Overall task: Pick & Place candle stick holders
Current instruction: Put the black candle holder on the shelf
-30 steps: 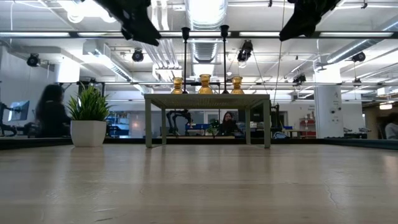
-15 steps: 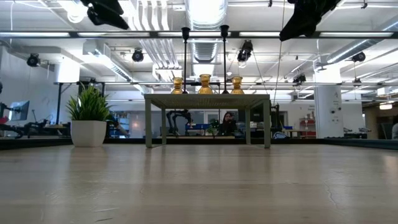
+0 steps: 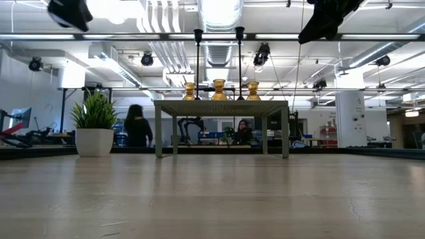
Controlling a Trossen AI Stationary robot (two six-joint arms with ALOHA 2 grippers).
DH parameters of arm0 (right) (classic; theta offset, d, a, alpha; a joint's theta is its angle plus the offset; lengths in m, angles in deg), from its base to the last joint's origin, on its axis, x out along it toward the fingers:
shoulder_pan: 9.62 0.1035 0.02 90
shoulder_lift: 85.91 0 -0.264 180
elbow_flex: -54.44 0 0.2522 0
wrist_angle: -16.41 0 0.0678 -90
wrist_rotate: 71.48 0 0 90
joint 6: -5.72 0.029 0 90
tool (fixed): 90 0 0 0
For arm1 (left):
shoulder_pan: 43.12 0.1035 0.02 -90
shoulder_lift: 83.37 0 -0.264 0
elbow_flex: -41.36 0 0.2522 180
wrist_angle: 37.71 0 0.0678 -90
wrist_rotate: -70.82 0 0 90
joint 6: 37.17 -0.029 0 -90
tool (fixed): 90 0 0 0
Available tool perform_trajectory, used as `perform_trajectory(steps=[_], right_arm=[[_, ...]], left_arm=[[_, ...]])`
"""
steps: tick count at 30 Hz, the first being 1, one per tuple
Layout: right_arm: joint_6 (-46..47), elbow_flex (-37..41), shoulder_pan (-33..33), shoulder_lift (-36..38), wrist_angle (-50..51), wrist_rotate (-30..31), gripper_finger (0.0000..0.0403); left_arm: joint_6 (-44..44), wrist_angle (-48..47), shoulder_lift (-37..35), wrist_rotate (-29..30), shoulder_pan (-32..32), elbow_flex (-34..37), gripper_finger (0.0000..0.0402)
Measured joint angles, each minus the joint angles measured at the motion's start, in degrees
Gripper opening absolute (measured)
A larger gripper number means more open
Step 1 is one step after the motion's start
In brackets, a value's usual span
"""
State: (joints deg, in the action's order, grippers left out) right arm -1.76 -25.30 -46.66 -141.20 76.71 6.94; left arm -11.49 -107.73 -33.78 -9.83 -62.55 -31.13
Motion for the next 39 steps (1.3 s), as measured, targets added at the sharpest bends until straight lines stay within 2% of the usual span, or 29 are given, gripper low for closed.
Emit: perform_trajectory(steps=[13, 19, 27, 30, 36, 39], right_arm=[[1.83, 0.00, 0.00, 0.00, -0.51, 0.00, 0.0122], [4.41, 0.00, 0.00, 0.00, -1.86, 0.00, 0.0128], [4.51, 0.00, 0.00, 0.00, -5.17, 0.00, 0.0119], [4.34, 0.00, 0.00, 0.00, -5.67, 0.00, 0.0119], [4.33, 0.00, 0.00, 0.00, -5.70, 0.00, 0.0126], [4.08, 0.00, 0.00, 0.00, -5.56, 0.02, 0.0130]], left_arm=[[35.67, -6.54, 1.50, -5.80, -21.21, 5.74, 0.0240], [52.50, -6.88, 1.40, -5.21, -32.83, 8.68, 0.0234], [72.09, -6.91, 1.37, -0.10, -46.21, 10.07, 0.0233], [75.11, -6.81, 1.04, 0.01, -48.12, 7.84, 0.0233], [74.82, -6.70, 0.95, 3.99, -48.19, 2.78, 0.0232], [77.03, -5.09, 1.97, 2.91, -48.17, 2.28, 0.0232]])
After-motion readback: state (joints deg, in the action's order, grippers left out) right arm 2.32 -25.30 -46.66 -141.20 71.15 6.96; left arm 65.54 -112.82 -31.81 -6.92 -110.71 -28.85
